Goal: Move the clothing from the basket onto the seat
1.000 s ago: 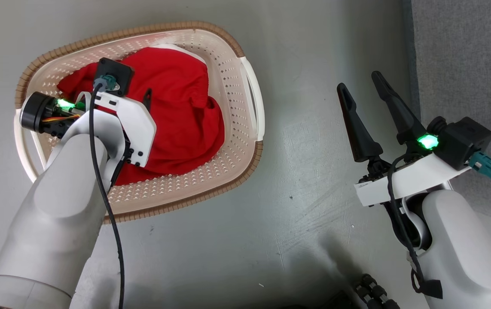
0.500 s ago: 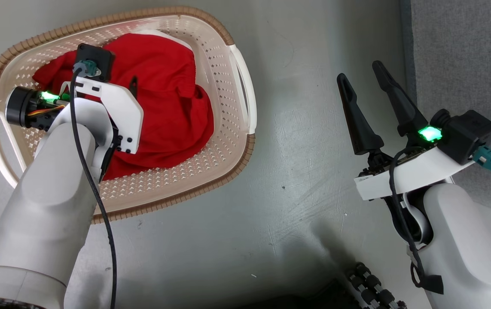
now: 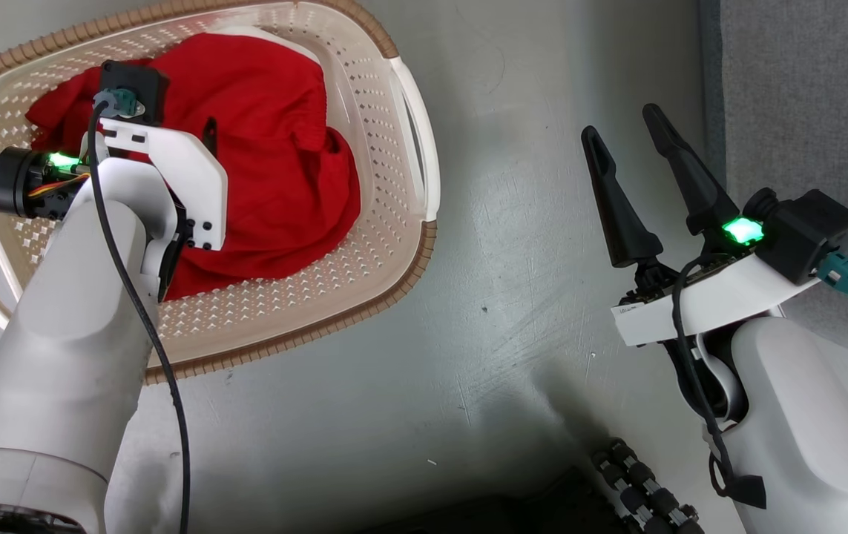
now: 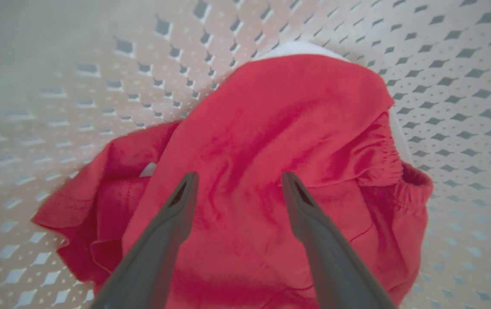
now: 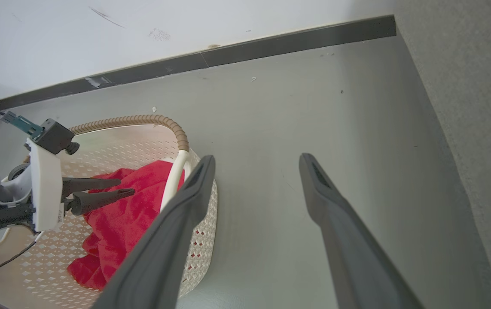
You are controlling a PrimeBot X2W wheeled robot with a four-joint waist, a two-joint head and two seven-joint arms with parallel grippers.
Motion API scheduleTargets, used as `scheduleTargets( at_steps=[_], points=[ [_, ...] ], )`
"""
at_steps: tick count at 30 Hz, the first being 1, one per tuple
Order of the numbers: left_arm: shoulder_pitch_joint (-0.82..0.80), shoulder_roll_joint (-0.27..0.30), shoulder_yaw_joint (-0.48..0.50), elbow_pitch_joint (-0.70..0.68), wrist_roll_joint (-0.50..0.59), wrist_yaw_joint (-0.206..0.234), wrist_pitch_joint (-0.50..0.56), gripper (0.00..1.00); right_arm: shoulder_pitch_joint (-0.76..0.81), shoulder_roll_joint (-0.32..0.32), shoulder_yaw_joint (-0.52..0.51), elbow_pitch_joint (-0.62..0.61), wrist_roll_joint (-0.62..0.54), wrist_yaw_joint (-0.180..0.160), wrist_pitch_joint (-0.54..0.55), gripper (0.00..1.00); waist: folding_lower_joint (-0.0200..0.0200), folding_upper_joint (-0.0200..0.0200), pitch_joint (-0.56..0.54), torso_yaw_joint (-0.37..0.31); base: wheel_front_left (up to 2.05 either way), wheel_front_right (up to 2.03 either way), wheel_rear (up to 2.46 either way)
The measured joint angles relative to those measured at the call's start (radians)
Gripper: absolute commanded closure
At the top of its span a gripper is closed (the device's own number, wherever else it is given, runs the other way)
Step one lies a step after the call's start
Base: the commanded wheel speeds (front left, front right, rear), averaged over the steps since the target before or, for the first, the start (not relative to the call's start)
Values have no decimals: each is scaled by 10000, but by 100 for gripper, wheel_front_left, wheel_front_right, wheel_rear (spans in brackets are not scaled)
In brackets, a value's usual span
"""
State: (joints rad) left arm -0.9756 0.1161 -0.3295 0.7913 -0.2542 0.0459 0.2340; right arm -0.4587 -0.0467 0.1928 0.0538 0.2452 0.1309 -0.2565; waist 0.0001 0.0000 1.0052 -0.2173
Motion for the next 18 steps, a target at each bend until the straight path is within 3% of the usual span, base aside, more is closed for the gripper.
scheduleTargets(
  at_steps=[18],
  points=[
    [-281,-90,77,560,-98,-2,-228,0,3,0,12,-119,0,0,0,0,0,0,541,-103,0,0,0]
  ],
)
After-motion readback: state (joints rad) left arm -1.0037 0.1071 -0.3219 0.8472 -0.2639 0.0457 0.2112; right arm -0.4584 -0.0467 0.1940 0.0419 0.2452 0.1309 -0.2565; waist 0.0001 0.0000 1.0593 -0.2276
